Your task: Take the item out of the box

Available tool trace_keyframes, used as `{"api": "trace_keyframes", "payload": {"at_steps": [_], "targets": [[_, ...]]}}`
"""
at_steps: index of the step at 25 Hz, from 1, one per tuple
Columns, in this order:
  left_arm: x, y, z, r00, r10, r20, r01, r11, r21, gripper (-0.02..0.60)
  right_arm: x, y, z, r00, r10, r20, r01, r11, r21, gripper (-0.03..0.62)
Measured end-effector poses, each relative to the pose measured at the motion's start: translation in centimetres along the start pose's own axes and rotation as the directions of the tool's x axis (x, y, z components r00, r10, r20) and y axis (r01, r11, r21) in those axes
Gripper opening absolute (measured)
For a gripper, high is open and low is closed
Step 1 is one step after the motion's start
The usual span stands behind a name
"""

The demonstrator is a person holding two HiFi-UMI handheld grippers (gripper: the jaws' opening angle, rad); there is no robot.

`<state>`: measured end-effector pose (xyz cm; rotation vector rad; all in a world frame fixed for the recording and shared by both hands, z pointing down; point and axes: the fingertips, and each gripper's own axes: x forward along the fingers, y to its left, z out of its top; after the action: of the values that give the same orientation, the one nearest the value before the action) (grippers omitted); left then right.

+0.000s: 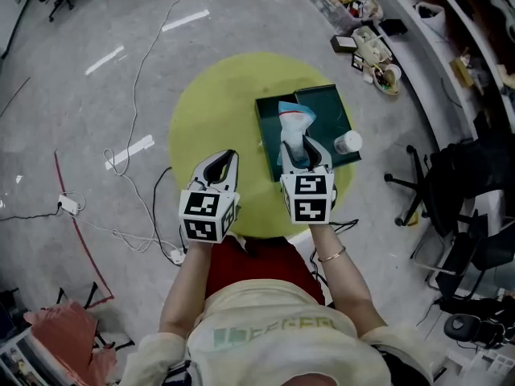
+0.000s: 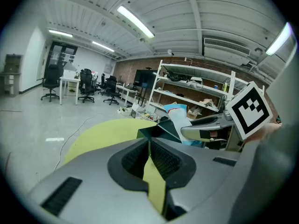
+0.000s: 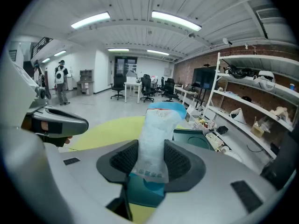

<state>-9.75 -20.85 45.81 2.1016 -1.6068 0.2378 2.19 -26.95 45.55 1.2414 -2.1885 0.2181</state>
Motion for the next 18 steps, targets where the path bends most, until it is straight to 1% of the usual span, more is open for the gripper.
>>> {"api": "trace_keyframes", "payload": {"at_steps": [18], "targets": [[-6.3,-1.0,-1.2,1.0,-0.014,0.018,0.013,0.998,0.057,0.031,-7.8,3.6,-1.4,0.995,-0.007,0.098,-0.003,0.995,0.101,0.199]]}}
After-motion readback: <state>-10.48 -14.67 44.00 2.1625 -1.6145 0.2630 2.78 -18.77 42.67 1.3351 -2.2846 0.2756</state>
